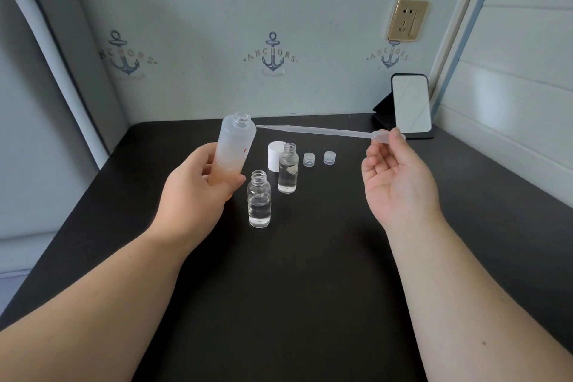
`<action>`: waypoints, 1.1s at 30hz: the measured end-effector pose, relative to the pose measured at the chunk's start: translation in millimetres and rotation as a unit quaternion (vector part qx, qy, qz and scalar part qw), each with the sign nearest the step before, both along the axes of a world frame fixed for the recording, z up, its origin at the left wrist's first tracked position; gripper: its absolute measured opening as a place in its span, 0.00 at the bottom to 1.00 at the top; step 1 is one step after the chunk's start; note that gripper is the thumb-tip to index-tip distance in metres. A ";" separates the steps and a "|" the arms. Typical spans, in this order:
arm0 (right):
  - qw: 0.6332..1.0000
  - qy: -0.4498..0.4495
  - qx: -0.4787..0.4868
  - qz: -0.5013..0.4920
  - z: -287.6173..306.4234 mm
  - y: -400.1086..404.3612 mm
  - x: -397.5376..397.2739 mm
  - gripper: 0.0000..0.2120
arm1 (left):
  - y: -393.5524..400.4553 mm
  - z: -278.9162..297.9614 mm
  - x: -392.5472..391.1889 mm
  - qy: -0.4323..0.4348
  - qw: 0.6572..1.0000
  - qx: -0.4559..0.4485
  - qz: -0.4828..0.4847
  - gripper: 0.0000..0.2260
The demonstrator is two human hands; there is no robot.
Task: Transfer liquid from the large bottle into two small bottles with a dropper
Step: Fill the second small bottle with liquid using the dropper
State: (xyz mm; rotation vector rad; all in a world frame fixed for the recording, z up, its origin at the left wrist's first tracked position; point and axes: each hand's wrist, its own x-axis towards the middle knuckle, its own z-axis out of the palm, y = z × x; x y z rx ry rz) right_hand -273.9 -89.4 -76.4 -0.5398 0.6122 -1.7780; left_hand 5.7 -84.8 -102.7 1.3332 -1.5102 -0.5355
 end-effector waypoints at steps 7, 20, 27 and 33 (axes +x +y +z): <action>1.000 -0.001 -0.001 -0.002 0.9 0.4 0.5 0.13 | 1.2 1.1 0.6 -0.011 1.000 0.001 -0.003 0.16; 0.998 0.037 0.002 -0.043 1.6 1.0 -2.9 0.07 | -2.0 1.9 3.4 -0.069 0.997 -0.030 0.026 0.13; 0.995 0.062 0.003 -0.072 1.3 1.1 -4.9 0.06 | -3.3 -0.2 3.9 -0.106 0.991 -0.065 0.053 0.19; 0.994 0.075 -0.003 -0.077 1.8 2.3 -3.6 0.06 | -6.8 -3.9 6.6 -0.146 0.983 -0.087 0.071 0.21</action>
